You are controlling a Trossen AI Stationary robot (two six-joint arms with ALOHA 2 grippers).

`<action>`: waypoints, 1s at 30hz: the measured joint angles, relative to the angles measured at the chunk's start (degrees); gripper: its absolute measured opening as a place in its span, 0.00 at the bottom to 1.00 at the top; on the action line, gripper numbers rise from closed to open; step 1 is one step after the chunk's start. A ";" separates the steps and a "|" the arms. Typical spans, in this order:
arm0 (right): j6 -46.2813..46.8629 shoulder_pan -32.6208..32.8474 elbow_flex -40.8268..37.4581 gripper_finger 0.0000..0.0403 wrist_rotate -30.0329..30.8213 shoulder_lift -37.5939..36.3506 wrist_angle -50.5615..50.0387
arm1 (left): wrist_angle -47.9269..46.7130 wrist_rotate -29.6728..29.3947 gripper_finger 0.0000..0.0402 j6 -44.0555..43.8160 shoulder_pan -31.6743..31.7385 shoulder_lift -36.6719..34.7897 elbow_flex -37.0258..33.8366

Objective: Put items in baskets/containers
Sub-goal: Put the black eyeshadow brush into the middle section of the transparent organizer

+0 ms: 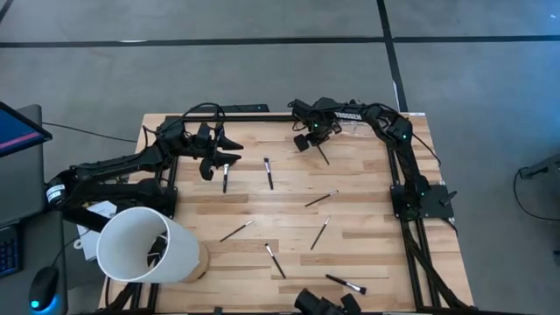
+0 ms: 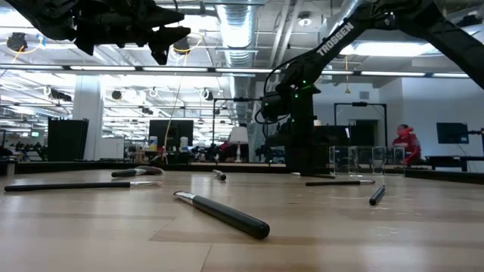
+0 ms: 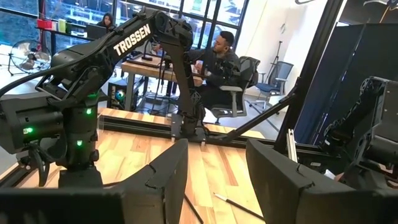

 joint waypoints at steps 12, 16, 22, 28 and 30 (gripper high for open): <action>-4.38 2.17 1.35 0.01 3.40 0.26 -1.45 | 0.00 0.00 0.40 0.00 0.00 -0.01 0.00; -5.60 2.90 3.24 0.01 3.96 0.42 -2.96 | 0.00 0.00 0.40 0.00 0.00 -0.01 0.00; -6.71 3.56 5.17 0.00 3.74 0.75 -5.15 | -0.04 0.00 0.40 0.00 0.00 0.01 0.00; -7.81 3.89 5.31 0.01 2.68 -0.89 -6.62 | -0.29 0.00 0.40 0.02 0.00 0.00 0.00; -8.28 4.15 5.35 0.01 3.25 -2.01 -6.09 | -0.34 0.00 0.40 0.02 0.01 0.00 0.00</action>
